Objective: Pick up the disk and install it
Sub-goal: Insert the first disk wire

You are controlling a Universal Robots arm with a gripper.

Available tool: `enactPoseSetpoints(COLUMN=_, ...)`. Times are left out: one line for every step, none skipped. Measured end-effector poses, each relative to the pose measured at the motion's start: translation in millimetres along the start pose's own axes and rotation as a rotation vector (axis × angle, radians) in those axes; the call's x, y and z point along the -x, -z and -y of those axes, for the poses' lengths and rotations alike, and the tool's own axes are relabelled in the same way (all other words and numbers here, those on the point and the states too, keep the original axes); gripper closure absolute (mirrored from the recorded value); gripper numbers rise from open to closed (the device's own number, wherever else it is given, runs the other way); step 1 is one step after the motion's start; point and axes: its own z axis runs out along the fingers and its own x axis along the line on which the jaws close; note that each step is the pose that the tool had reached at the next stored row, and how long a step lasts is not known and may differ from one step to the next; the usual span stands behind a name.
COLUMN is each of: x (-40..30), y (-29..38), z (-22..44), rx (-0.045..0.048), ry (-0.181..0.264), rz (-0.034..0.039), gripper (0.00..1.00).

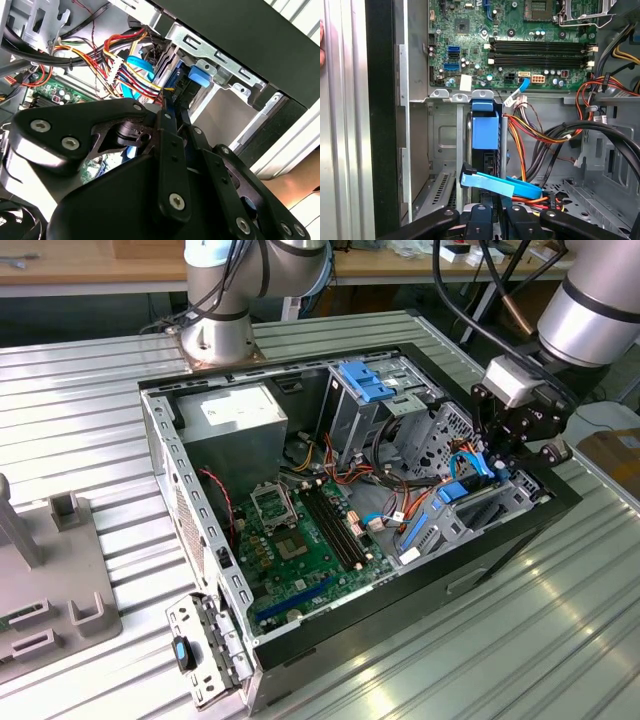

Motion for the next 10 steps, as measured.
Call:
enactPoseSetpoints(x=-0.6, y=-0.1, z=0.0, rx=0.0000, ry=0.000, rz=0.0001, gripper=0.83)
enactPoseSetpoints(x=-1.7, y=0.0, z=0.0, rx=0.0000, ry=0.000, rz=-0.0001, gripper=0.83)
enactPoseSetpoints(x=-1.9, y=0.0, z=0.0, rx=0.0000, ry=0.000, rz=-0.0001, gripper=0.83)
enactPoseSetpoints(x=-1.9, y=0.0, z=0.0, rx=0.0000, ry=0.000, rz=-0.0001, gripper=0.83)
enactPoseSetpoints(x=-2.0, y=-0.2, z=0.0, rx=0.0000, ry=0.000, rz=-0.0001, gripper=0.83)
enactPoseSetpoints(x=-2.0, y=-0.9, z=-0.1, rx=0.0000, ry=0.000, rz=0.0000, gripper=0.83)
enactPoseSetpoints(x=-1.9, y=-1.9, z=-0.2, rx=0.0000, ry=0.000, rz=-0.0004, gripper=0.83)
enactPoseSetpoints(x=-2.0, y=-2.5, z=-0.4, rx=0.0000, ry=0.000, rz=-0.0005, gripper=0.83)
enactPoseSetpoints(x=-2.0, y=-3.0, z=-0.4, rx=-0.0001, ry=0.000, rz=-0.0002, gripper=0.83)
enactPoseSetpoints(x=-2.0, y=-3.0, z=-0.4, rx=0.0000, ry=0.000, rz=-0.0003, gripper=0.83)
